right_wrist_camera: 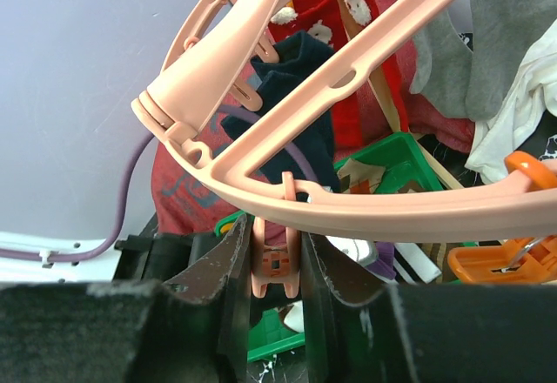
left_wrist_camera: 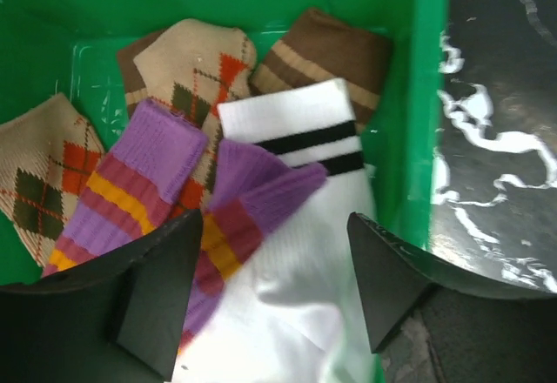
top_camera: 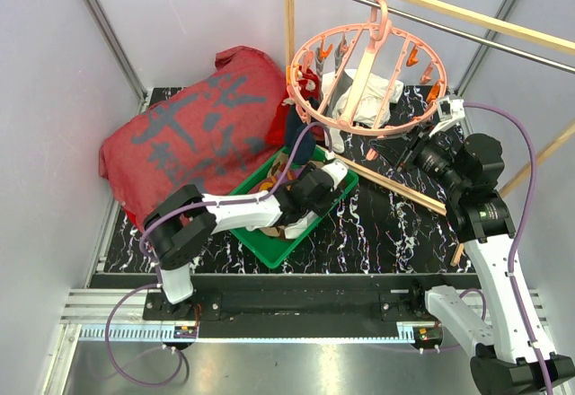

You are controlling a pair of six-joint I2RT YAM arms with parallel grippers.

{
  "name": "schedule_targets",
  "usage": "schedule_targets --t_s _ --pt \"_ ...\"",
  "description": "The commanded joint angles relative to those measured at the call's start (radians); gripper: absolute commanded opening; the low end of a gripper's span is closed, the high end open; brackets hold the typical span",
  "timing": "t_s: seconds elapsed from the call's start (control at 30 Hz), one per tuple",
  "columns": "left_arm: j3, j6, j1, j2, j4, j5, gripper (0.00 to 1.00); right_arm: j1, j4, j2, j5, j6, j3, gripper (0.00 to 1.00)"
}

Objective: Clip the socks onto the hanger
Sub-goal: Pick up the sock from the bin.

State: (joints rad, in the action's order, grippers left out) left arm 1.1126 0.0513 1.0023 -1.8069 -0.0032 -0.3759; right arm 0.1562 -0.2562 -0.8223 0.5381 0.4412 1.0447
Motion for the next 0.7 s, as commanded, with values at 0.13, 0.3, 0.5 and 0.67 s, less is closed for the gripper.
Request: schedule_targets --t_s 0.13,0.3,0.5,0.67 --pt "0.075 -0.044 -0.073 -0.012 -0.063 0.132 0.67 0.006 -0.02 0.009 -0.01 -0.012 -0.012 0.14" --pt "0.104 -0.073 -0.077 -0.038 -0.119 0.199 0.6 0.005 -0.02 0.006 -0.009 -0.013 -0.014 0.15" --pt "0.153 -0.093 -0.077 -0.08 -0.181 0.253 0.6 0.005 -0.02 0.008 -0.01 -0.016 -0.021 0.15" --pt "0.176 -0.099 -0.077 -0.072 -0.215 0.246 0.44 0.005 -0.02 0.008 -0.01 -0.016 -0.023 0.15"
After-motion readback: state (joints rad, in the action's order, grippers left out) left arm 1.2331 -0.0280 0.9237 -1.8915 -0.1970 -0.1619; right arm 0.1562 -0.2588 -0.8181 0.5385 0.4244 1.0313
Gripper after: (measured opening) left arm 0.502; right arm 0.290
